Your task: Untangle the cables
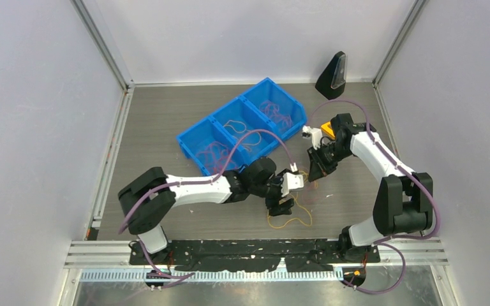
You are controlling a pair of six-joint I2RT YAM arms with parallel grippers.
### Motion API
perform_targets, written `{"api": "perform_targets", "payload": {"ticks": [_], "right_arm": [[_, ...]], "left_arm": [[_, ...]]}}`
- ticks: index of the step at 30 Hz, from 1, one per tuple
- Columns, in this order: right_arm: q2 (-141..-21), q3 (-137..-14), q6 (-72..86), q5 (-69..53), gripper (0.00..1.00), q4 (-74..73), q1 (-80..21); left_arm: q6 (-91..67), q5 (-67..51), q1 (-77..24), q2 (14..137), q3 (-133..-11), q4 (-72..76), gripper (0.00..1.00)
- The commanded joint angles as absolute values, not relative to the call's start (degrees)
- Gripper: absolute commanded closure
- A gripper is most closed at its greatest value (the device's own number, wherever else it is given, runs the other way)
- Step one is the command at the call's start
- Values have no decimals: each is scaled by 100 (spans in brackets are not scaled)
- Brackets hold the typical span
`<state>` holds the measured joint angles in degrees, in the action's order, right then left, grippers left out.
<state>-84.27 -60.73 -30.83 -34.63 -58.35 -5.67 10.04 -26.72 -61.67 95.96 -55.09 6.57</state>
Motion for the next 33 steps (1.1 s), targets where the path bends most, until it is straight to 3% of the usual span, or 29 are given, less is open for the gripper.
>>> {"api": "perform_targets", "payload": {"ticks": [1,7,12,14,16,18,21,26,33], "right_arm": [[-8531,-6155,-2809,-3396,95,-5773,-581],[-8517,-6148,-2733,-3435,93,-5757,-588],[-8686,-6183,-2746,-3503,90,-5900,-586],[-8748,-6220,-2732,-3513,89,-5927,-585],[-8789,-6256,-2707,-3538,88,-5939,-581],[-8858,-6297,-2686,-3535,85,-5963,-578],[-8983,-6349,-2670,-3522,68,-5993,-549],[-9162,-6580,-2733,-3369,45,-6073,-400],[-9370,-6710,-3340,-2896,36,-6373,-114]], "left_arm": [[869,-2550,-6213,9917,-5870,1081,21],[835,-2002,-6256,10489,-6242,749,15],[1230,-1524,-6483,10816,-6379,609,25],[1457,-1332,-6606,10877,-6308,601,39],[1531,-1083,-6639,10869,-6118,809,63],[1587,-859,-6640,10829,-6017,803,81],[1781,-788,-6630,10657,-5957,428,98],[1494,-1506,-6274,9450,-5349,529,100],[684,-2528,-5587,8439,-5553,-318,100]]}}
